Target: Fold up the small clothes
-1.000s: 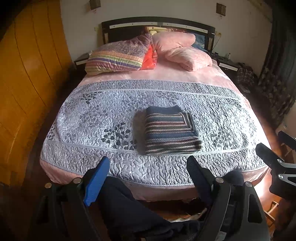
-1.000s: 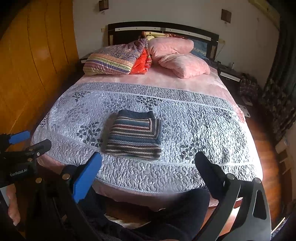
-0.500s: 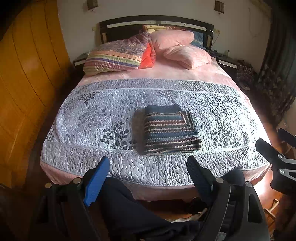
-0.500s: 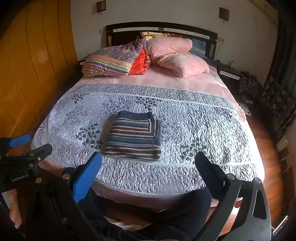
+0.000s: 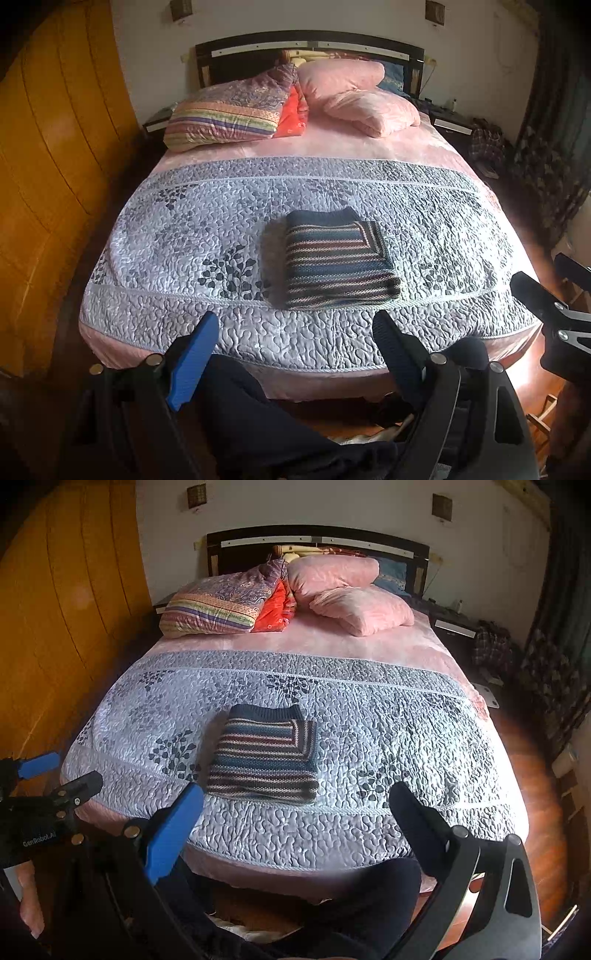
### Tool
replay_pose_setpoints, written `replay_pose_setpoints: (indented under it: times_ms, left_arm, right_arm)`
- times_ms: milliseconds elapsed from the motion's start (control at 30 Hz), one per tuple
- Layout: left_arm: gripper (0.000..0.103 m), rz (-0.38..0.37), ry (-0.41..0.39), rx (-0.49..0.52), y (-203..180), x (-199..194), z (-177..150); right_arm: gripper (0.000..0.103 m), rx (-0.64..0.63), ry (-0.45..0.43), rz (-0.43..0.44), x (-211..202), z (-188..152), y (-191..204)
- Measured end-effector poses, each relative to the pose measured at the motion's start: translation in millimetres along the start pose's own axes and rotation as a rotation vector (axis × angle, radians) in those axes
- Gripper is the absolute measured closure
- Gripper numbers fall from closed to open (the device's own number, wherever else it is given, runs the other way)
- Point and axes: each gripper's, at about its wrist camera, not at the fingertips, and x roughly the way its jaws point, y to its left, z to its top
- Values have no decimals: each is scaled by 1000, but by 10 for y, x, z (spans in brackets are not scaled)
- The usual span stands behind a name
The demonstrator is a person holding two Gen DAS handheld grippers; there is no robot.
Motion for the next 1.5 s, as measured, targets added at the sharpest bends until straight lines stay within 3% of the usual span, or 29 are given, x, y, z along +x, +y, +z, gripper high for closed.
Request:
replay_pose_setpoints:
  times_ms: [1500]
  left_arm:
    - [18,-10,11,14,15,96,21]
  right_arm:
    - [3,-7,9,-2,57,11,11]
